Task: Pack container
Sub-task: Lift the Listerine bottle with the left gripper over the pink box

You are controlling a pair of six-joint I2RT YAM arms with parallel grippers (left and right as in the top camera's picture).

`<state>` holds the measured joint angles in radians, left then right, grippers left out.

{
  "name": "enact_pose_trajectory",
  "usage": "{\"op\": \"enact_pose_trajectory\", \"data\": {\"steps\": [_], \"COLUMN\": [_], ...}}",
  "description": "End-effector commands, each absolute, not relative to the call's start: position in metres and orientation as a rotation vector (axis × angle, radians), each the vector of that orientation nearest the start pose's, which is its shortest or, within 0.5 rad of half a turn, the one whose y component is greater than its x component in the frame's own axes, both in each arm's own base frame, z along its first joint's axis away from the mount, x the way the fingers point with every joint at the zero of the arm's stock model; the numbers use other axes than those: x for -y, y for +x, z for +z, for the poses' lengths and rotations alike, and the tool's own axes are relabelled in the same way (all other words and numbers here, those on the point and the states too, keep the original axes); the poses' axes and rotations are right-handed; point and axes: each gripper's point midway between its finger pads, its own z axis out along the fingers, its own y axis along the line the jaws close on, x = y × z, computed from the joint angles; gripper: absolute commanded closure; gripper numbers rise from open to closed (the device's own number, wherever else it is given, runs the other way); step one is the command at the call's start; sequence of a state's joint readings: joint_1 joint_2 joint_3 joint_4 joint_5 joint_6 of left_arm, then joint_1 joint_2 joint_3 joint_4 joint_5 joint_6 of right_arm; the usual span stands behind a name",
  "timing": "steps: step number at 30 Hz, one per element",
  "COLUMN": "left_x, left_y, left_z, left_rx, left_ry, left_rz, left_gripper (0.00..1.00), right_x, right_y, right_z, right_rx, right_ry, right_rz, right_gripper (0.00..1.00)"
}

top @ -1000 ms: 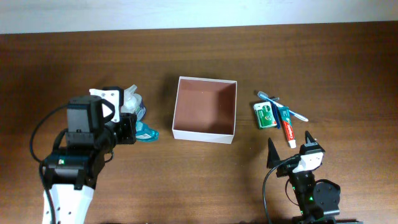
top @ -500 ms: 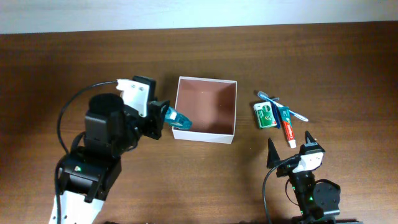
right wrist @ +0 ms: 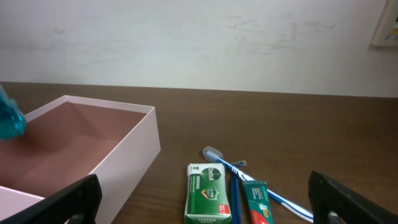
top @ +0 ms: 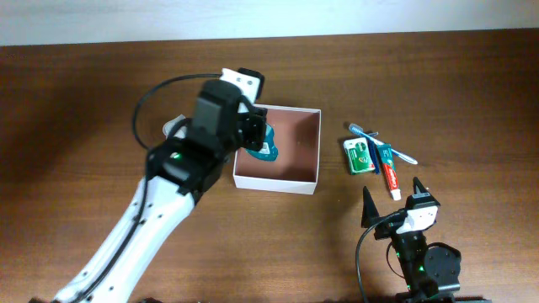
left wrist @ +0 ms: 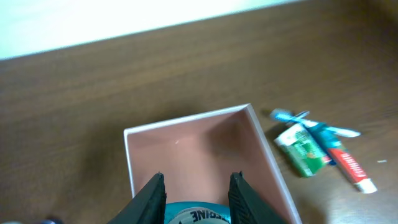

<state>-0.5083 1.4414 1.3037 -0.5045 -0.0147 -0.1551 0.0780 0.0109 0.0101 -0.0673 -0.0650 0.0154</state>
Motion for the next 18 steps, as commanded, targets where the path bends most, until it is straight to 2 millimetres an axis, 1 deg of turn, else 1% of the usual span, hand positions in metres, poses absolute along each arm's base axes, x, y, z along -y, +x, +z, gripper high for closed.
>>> {"op": "enact_pose_trajectory", "data": {"steps": [1,2,5,7,14,16,18], "left_x": [0.202,0.205,0.208,0.210,0.211,0.212,0.215], "left_y": [0.391,0.389,0.387,0.387,0.389,0.391,0.395], "left_z": [0.258,0.246,0.232,0.228,0.227,0.229,0.234], "left_rx": [-2.188,-2.222,-2.260,-2.271,-2.270,-2.258,-2.227], "left_ry": [0.318,0.326,0.320,0.322,0.306,0.303,0.337], "left_rz": [-0.197,-0.165,-0.140,-0.139,-0.148,-0.153,-0.147], "left_gripper": [0.87,0.88,0.88,0.88,0.88,0.88,0.88], "right_x": [-0.029,-0.029,-0.029,-0.029,-0.029,-0.029,-0.029], "right_y": [0.244,0.244,0.244,0.244,0.244,0.244,0.244], "right_z": [0.158,0.158,0.158,0.158,0.158,0.158,0.158], "right_rx": [-1.639,-1.640,-1.639,-1.639,-1.639,-1.639,-1.639], "right_ry": [-0.097,-0.097,-0.097,-0.097,-0.097,-0.097,-0.097], "right_rz": [0.120,0.120,0.120,0.120,0.120,0.120,0.120], "right_gripper": [0.01,0.01,0.01,0.01,0.01,0.01,0.01]}}
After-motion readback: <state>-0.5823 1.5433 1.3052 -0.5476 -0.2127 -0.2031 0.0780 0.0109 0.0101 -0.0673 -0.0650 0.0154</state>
